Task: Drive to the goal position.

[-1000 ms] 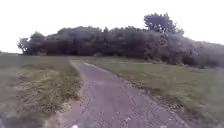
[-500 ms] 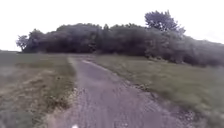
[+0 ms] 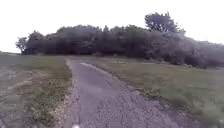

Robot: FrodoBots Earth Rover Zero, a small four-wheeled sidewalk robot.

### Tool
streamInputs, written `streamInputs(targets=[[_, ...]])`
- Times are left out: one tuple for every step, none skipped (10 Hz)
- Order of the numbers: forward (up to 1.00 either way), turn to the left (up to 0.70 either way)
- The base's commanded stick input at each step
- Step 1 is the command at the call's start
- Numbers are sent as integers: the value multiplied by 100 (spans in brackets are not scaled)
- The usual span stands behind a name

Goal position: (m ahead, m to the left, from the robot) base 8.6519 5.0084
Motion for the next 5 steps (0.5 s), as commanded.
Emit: streamInputs(targets=[[85,23],[85,30],[85,35],[85,35],[85,35]])
